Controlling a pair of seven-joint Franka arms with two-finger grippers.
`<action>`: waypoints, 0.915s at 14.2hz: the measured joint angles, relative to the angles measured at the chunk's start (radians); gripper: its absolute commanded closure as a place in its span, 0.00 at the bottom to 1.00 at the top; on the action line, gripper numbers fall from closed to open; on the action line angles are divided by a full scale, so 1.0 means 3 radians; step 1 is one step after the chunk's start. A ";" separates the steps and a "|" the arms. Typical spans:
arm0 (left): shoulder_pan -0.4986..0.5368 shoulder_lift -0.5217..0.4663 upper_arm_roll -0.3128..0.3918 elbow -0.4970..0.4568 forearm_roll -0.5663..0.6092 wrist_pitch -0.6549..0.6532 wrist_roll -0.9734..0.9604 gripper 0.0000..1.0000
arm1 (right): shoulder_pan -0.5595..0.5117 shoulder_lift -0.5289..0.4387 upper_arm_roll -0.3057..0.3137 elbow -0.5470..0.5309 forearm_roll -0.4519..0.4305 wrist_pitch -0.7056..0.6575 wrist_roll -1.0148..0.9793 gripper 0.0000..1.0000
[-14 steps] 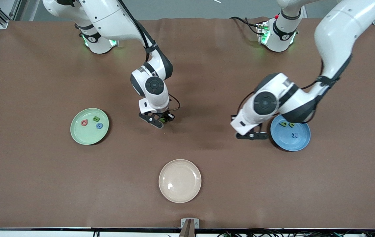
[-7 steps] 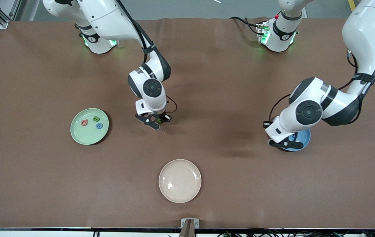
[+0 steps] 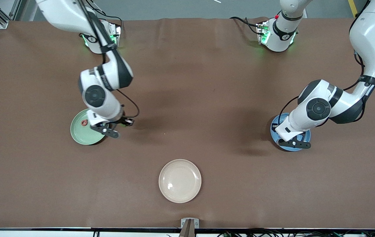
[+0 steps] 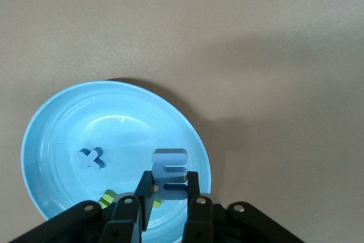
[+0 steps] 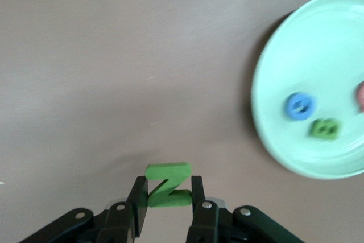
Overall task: Sort upper and lower case letters into plates
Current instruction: 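Carry the E to the blue plate while the right gripper carries N to green plate, then release the E on the blue plate while the right gripper releases the N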
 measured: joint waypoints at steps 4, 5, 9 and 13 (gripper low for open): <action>0.0034 0.0025 0.0076 -0.0089 0.0116 0.0189 0.0000 0.91 | -0.0370 -0.0190 0.0001 -0.0498 0.0000 0.0382 -0.0659 1.00; 0.0035 0.0026 0.0122 -0.0129 0.0143 0.0270 0.0000 0.91 | -0.0459 -0.0203 0.0002 -0.0600 0.0000 0.0502 -0.0813 1.00; 0.0062 0.0034 0.0302 -0.0281 0.0241 0.0606 0.0000 0.91 | -0.0791 -0.0206 0.0003 -0.0751 -0.0001 0.0747 -0.1287 1.00; 0.0082 0.0054 0.0412 -0.0370 0.0365 0.0814 0.0000 0.91 | -0.0961 -0.0178 0.0006 -0.0789 -0.0001 0.0937 -0.1524 1.00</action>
